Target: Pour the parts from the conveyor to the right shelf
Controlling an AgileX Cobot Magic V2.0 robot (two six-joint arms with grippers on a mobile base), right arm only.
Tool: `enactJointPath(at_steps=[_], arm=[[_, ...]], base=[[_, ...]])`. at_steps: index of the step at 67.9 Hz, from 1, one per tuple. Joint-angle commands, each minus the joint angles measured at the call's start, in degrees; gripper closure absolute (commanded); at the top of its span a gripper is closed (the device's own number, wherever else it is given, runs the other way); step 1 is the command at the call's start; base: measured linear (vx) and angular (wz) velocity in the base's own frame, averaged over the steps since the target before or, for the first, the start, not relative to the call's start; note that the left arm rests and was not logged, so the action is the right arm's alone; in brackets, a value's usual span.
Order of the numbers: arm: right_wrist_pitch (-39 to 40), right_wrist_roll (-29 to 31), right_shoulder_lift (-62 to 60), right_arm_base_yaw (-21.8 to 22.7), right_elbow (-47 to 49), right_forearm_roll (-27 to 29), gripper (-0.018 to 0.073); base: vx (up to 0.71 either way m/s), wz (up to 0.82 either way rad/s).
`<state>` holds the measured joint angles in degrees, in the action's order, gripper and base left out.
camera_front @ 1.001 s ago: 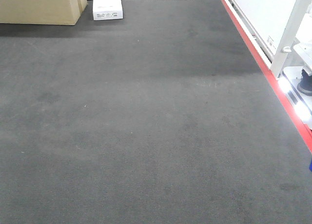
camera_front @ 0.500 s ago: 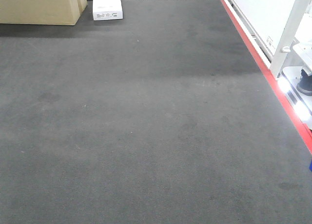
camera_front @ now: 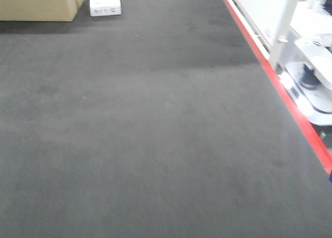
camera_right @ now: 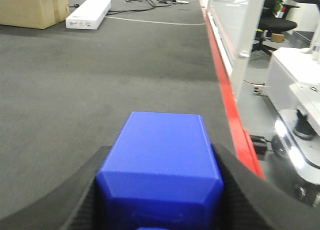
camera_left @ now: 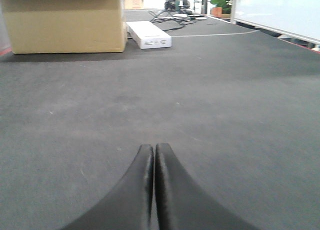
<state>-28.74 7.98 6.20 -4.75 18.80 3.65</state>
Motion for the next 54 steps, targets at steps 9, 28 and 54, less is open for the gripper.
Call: enactJointPath(at_steps=[9, 28, 54], arm=[[4.7, 0.2, 0.7, 0.2, 1.5, -0.3, 0.0565], [4.7, 0.2, 0.7, 0.2, 1.5, -0.3, 0.0565], [4.6, 0.2, 0.7, 0.2, 1.5, -0.3, 0.0565]], base=[[-0.31, -0.18], [-0.36, -0.17], [-0.38, -0.35]])
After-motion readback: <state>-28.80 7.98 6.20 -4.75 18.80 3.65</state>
